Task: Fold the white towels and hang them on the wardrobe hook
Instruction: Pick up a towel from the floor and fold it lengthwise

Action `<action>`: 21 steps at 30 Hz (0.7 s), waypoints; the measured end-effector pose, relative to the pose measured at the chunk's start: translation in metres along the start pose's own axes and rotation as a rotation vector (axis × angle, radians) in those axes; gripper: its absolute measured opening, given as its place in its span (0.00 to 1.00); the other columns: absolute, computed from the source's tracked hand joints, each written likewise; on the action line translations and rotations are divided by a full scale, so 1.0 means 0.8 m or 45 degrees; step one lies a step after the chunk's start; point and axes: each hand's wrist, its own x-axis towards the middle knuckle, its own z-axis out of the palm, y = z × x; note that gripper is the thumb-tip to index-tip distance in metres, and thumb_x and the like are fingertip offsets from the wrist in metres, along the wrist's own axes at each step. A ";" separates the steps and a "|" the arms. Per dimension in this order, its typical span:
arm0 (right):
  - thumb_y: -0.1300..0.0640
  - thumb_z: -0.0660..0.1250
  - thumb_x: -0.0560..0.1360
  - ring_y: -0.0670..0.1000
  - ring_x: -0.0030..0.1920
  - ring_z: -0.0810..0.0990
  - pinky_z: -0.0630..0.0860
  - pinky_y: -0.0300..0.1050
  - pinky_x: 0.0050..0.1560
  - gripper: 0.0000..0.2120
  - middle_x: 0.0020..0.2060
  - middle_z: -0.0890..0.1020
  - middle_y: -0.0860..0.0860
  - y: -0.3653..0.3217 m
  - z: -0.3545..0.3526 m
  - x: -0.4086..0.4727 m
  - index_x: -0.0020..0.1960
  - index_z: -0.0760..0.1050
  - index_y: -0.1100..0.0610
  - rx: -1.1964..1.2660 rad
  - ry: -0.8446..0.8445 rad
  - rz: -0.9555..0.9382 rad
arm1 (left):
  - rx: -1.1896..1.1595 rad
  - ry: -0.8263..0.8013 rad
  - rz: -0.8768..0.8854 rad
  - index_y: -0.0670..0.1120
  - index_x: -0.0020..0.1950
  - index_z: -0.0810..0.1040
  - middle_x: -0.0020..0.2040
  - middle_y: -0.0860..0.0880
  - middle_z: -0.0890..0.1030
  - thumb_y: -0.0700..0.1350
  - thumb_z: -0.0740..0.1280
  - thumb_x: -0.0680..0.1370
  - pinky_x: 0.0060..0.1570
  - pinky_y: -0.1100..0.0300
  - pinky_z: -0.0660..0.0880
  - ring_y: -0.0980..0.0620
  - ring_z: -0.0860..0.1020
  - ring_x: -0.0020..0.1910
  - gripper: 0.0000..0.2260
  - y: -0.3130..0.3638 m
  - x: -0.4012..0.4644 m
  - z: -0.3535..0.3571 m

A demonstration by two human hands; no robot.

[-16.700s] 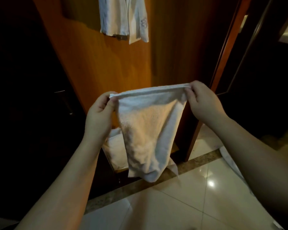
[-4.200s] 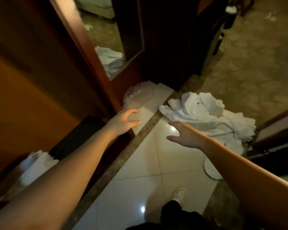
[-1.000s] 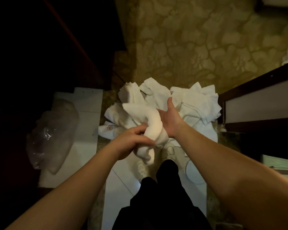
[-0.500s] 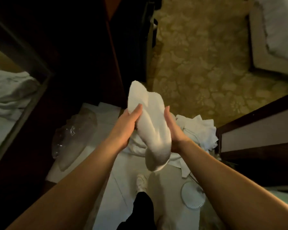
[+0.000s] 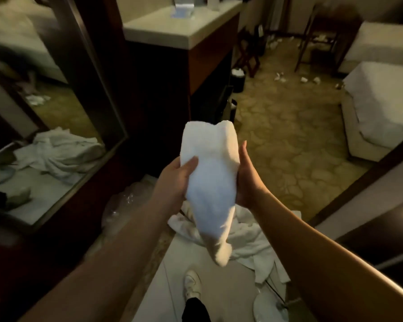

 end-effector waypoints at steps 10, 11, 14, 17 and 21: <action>0.27 0.60 0.68 0.60 0.58 0.84 0.74 0.65 0.66 0.37 0.59 0.84 0.56 0.000 0.142 -0.102 0.66 0.77 0.52 -0.450 -0.121 -0.168 | 0.096 0.174 0.339 0.55 0.58 0.80 0.51 0.53 0.86 0.54 0.70 0.79 0.56 0.43 0.80 0.47 0.85 0.52 0.10 0.138 -0.179 -0.061; 0.27 0.59 0.69 0.60 0.59 0.83 0.75 0.64 0.65 0.36 0.59 0.84 0.56 0.004 0.157 -0.113 0.67 0.77 0.51 -0.464 -0.174 -0.179 | 0.105 0.193 0.372 0.54 0.61 0.79 0.53 0.52 0.86 0.55 0.70 0.78 0.56 0.41 0.80 0.46 0.84 0.53 0.13 0.148 -0.197 -0.071; 0.32 0.58 0.71 0.56 0.58 0.84 0.82 0.55 0.55 0.34 0.60 0.84 0.54 0.016 0.202 -0.145 0.71 0.72 0.48 -0.470 -0.324 -0.267 | 0.123 0.211 0.445 0.52 0.64 0.78 0.56 0.49 0.85 0.54 0.71 0.76 0.58 0.40 0.78 0.45 0.84 0.55 0.18 0.164 -0.248 -0.103; 0.34 0.61 0.73 0.53 0.62 0.82 0.82 0.53 0.57 0.33 0.68 0.77 0.51 0.028 0.252 -0.174 0.76 0.63 0.40 -0.542 -0.390 -0.485 | 0.132 0.188 0.494 0.53 0.61 0.78 0.55 0.49 0.85 0.48 0.68 0.80 0.55 0.45 0.80 0.47 0.84 0.53 0.10 0.172 -0.302 -0.136; 0.33 0.66 0.72 0.47 0.65 0.76 0.77 0.50 0.65 0.33 0.70 0.71 0.42 0.055 0.314 -0.219 0.74 0.61 0.34 -0.818 -0.457 -0.697 | 0.120 0.176 0.550 0.49 0.62 0.78 0.55 0.47 0.85 0.43 0.66 0.81 0.50 0.52 0.82 0.45 0.84 0.54 0.10 0.175 -0.382 -0.185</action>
